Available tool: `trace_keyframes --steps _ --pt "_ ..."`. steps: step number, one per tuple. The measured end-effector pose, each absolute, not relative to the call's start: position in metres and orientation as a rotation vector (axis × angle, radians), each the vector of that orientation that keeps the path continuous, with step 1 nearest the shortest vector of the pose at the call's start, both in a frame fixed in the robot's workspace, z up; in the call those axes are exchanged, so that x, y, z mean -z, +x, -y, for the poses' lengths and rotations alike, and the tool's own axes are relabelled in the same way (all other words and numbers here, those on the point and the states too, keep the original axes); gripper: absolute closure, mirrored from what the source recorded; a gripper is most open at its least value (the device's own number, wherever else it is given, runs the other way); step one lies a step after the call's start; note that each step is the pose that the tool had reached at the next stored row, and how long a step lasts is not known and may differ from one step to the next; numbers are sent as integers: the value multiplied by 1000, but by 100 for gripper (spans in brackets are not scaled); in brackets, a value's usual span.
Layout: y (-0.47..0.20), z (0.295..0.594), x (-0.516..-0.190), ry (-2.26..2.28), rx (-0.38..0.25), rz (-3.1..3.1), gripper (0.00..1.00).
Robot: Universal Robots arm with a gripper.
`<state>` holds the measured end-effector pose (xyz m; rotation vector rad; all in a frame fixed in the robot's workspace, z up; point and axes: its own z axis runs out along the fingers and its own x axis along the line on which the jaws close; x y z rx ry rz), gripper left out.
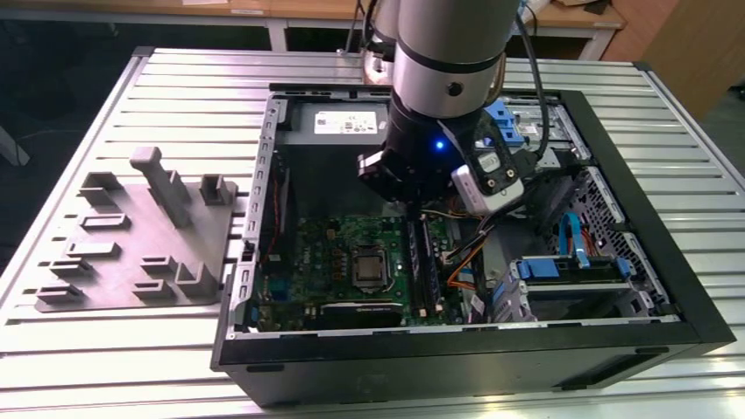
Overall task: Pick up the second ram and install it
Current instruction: 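Insert the second ram into the second slot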
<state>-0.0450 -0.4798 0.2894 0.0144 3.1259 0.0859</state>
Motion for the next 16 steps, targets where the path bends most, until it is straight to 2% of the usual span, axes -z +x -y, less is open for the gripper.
trace_keyframes --steps 16 --pt "-42 480 -287 14 -86 -3126 88"
